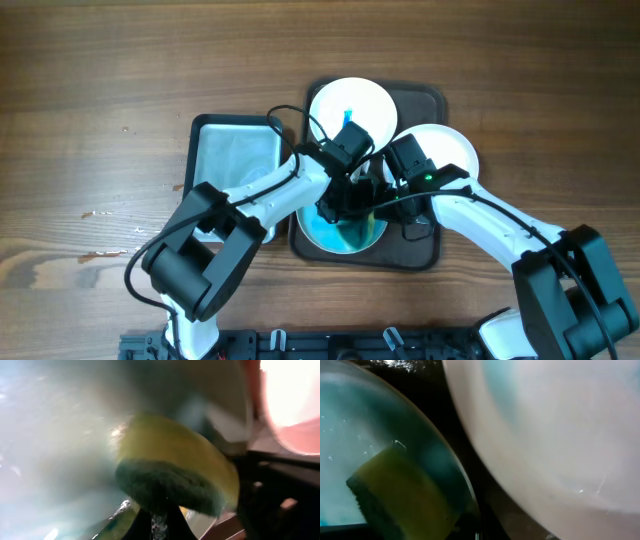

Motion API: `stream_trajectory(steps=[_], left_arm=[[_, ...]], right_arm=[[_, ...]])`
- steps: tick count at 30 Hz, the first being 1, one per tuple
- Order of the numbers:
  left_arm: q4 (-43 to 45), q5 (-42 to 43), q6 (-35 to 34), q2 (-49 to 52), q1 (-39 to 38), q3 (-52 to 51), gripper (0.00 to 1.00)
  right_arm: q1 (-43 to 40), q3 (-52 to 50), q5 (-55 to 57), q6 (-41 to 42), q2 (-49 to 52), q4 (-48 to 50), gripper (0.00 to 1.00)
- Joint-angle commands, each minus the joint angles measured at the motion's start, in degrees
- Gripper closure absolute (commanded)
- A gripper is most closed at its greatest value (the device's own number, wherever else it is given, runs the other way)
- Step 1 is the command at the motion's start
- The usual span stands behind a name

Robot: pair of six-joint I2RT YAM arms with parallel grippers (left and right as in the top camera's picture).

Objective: Clean dirty plates on tray and stack at the side
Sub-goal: 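Scrub the plate with the sponge while the right gripper holds it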

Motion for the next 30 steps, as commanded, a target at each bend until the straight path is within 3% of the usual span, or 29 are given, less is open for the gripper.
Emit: stream_trajectory(steps=[1, 6, 20, 24, 30], left_arm=[[-7.04, -11.06, 0.87, 1.92, 2.38, -2.54, 0.96], [-11.04, -21.44, 0.87, 1.79, 4.98, -2.54, 0.96], [-12.15, -35.78, 0.9, -2.97, 9.01, -2.54, 0.96], [-7.48, -32.87, 0.87, -3.02, 8.79, -2.54, 0.96], [2.6, -16.31, 0.87, -2.99, 6.97, -2.54, 0.96]], right_arm=[[-0.22, -0.22, 3.54, 0.61, 1.31, 0.09, 0.96], [-0.22, -0.22, 3.54, 0.61, 1.31, 0.09, 0.96], [-0.22, -0.22, 3.54, 0.66, 1.31, 0.11, 0.96], [-0.22, -0.22, 3.52, 0.63, 1.31, 0.11, 0.96], [-0.22, -0.22, 3.54, 0.61, 1.31, 0.11, 0.96]])
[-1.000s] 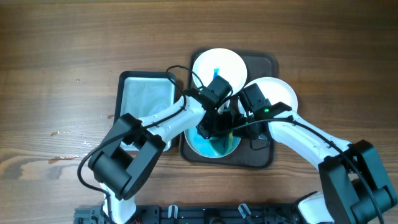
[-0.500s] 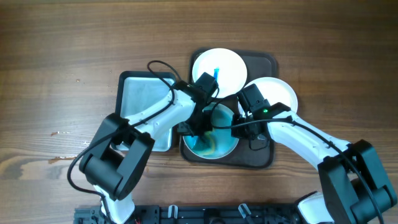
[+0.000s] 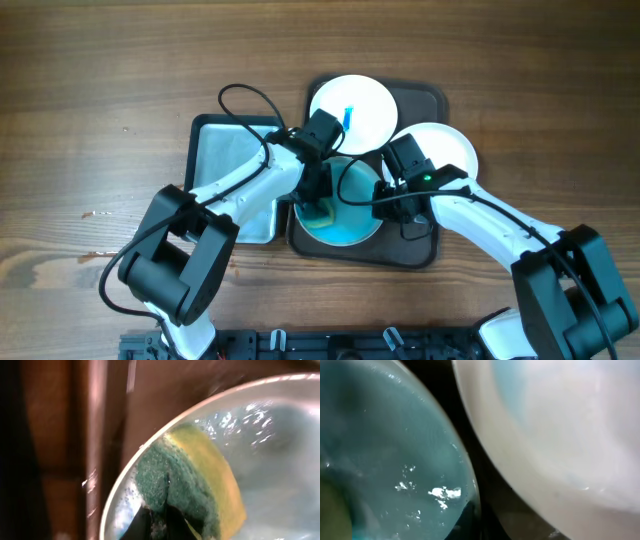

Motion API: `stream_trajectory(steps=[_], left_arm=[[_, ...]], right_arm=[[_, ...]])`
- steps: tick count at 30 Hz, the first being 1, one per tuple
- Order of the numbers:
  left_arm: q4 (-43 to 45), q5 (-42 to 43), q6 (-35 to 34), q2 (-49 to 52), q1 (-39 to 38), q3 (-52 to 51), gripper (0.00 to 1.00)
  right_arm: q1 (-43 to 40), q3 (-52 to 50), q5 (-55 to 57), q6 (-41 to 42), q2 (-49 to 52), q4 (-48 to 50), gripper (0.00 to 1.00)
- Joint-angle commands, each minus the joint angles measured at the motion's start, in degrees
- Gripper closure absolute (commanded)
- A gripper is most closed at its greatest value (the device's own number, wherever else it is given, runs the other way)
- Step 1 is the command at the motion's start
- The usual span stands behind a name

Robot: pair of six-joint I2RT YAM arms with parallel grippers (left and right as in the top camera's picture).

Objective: Clean dirty plates on tray and stack at the side
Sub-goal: 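Scrub the plate with the sponge while the right gripper holds it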

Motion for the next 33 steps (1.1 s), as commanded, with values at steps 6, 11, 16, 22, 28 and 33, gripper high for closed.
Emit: stream_trajectory(steps=[6, 11, 16, 22, 28, 33], left_arm=[[15.74, 17.57, 0.17, 1.46, -3.54, -1.16, 0.96], [18.03, 21.14, -0.24, 3.37, -5.95, -1.16, 0.96], [16.94, 24.94, -0.68, 4.9, -6.73, -1.16, 0.96], [9.81, 21.64, -0.15, 4.9, -6.12, -1.16, 0.96], [0.61, 5.88, 0.24, 4.9, -5.11, -1.16, 0.96], [-4.31, -4.02, 0.22, 3.48, -3.06, -1.01, 0.96]], right_arm=[[-0.46, -0.22, 3.98, 0.13, 1.29, -0.85, 0.95], [-0.46, -0.22, 3.98, 0.13, 1.29, -0.87, 0.96], [-0.46, -0.22, 3.98, 0.13, 1.29, -0.87, 0.96], [-0.46, -0.22, 3.98, 0.11, 1.29, -0.92, 0.96], [-0.46, -0.22, 3.96, 0.15, 1.29, -0.9, 0.96], [-0.46, -0.22, 3.96, 0.13, 1.29, -0.9, 0.96]])
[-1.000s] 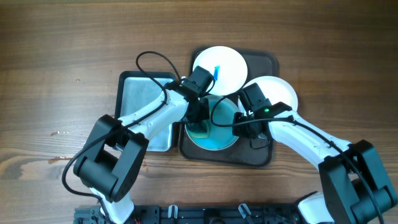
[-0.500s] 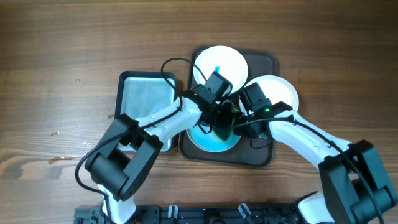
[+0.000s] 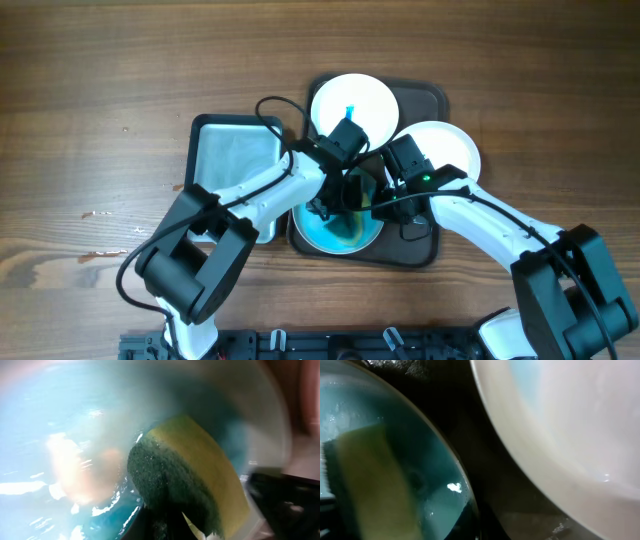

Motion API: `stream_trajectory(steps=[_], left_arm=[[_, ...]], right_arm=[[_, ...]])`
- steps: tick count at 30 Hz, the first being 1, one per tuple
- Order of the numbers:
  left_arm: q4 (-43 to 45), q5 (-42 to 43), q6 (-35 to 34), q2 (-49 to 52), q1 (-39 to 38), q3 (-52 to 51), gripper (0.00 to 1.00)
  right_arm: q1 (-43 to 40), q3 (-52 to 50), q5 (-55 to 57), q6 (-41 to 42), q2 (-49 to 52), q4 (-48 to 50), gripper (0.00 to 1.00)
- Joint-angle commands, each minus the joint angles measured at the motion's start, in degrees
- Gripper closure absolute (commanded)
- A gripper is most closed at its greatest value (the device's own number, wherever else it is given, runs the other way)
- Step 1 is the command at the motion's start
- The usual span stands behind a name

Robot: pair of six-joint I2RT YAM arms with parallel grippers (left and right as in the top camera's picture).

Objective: Clean dirty plates on tray and stack at the side
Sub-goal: 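Scrub the plate with the sponge while the right gripper holds it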

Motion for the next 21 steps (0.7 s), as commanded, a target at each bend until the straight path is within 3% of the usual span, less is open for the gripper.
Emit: stream_trajectory(steps=[1, 10, 21], left_arm=[[-5.22, -17.22, 0.28, 0.22, 3.26, -2.78, 0.96], [-2.16, -18.16, 1.6, -2.4, 5.86, -2.78, 0.96], [13.07, 4.02, -1.49, 0.22, 2.19, -2.8, 0.96]], right_arm=[[-0.72, -0.35, 4.44, 0.04, 1.29, -0.46, 0.96], [-0.72, -0.35, 4.46, 0.04, 1.29, -0.42, 0.96], [-0.72, -0.35, 4.46, 0.04, 1.29, -0.44, 0.96]])
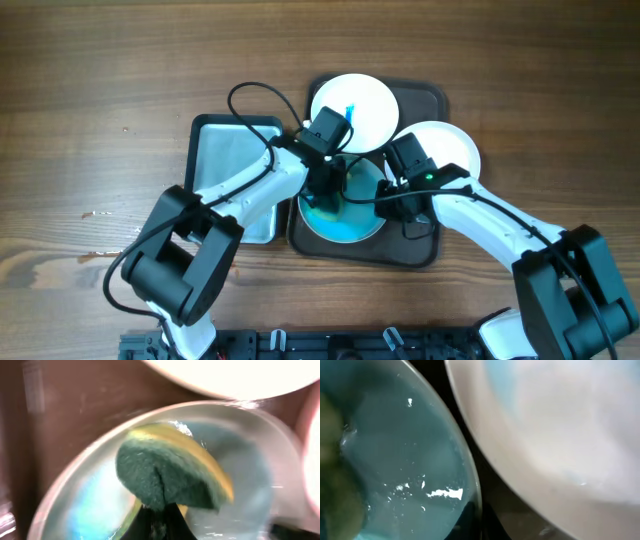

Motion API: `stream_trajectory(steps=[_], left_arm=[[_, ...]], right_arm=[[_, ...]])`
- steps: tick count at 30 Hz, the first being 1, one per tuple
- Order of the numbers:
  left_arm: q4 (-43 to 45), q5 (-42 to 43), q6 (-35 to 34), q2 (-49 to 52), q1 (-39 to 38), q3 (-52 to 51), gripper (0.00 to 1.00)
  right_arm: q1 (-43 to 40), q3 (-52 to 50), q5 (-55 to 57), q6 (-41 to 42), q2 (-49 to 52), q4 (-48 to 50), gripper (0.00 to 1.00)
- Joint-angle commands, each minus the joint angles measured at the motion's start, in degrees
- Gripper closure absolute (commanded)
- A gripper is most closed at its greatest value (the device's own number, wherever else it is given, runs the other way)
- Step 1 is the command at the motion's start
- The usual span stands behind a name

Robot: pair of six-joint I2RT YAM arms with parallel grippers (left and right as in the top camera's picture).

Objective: Clean dirty plates on tray and stack at the side
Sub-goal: 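Scrub the plate with the sponge while the right gripper holds it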

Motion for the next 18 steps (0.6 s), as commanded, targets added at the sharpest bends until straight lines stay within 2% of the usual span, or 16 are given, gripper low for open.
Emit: stream_trajectory(steps=[1, 10, 14, 18], left_arm=[[4.57, 11.87, -2.08, 2.75, -2.29, -0.48, 0.96], [5.99, 19.61, -2.03, 4.92, -7.45, -0.48, 0.96], [2.75, 19.28, -2.01, 4.92, -7.98, -0.48, 0.96], [-3.17, 15.1, -1.79, 4.9, -6.23, -0.46, 0.96]], right_arm=[[0.04, -0.39, 2.95, -0.09, 1.25, -0.33, 0.96], [0.04, -0.39, 2.95, -0.09, 1.25, -0.35, 0.96], [0.04, -0.39, 2.95, -0.09, 1.25, -0.37, 0.96], [0.04, -0.39, 2.95, -0.09, 1.25, -0.44, 0.96]])
